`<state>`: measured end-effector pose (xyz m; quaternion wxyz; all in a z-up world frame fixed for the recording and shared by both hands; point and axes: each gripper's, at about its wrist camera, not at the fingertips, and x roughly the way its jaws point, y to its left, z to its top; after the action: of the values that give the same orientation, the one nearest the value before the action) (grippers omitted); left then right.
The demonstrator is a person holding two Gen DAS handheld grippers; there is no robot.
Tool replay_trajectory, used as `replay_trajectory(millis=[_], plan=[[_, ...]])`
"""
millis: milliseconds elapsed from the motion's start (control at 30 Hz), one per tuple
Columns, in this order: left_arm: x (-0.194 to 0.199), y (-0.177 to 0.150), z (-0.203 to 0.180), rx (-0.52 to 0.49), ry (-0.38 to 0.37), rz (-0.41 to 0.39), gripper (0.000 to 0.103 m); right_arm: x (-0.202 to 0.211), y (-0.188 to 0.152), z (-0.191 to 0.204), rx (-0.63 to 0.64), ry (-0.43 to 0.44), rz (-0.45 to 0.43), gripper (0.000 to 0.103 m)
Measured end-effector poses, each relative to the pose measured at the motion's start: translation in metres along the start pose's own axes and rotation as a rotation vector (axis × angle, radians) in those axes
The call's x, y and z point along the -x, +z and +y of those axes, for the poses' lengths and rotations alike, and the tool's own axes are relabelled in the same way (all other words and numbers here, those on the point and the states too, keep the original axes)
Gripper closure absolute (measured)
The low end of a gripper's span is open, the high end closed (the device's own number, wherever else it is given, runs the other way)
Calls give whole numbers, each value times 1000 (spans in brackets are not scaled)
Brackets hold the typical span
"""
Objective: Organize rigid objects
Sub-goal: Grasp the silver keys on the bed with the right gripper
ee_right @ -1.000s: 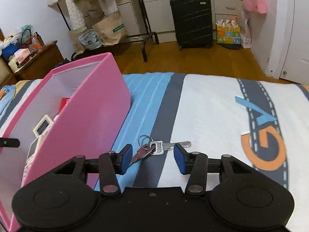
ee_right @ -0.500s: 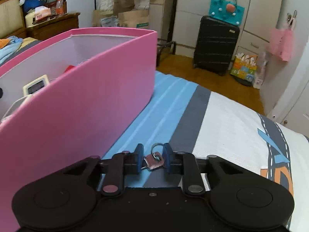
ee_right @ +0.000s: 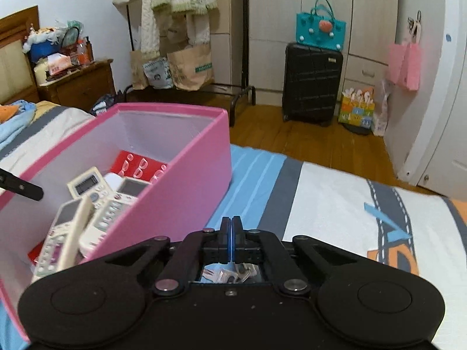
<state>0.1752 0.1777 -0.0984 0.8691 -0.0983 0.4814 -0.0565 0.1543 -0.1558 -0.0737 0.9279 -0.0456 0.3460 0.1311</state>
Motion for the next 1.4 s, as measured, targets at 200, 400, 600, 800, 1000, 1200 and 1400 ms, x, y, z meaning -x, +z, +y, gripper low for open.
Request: replay_trajectory(millis=[200, 400, 600, 800, 1000, 1200, 1400], plan=[[1, 0, -5, -19, 17, 8, 91, 5, -4, 10, 165, 70, 21, 87], [2, -1, -4, -9, 9, 8, 91, -32, -30, 3, 272, 58, 159, 30], [1, -1, -3, -6, 0, 9, 91, -68, -38, -20, 50, 32, 180, 11], [0, 0, 0, 1, -11, 12, 91, -70, -42, -14, 45, 8, 148, 14], [-1, 1, 2, 2, -11, 11, 91, -59, -37, -31, -98, 26, 143, 90], [-1, 1, 3, 2, -10, 10, 91, -65, -38, -34, -139, 9, 152, 90], [-5, 2, 4, 24, -15, 16, 91, -46, -30, -26, -123, 0, 124, 90]])
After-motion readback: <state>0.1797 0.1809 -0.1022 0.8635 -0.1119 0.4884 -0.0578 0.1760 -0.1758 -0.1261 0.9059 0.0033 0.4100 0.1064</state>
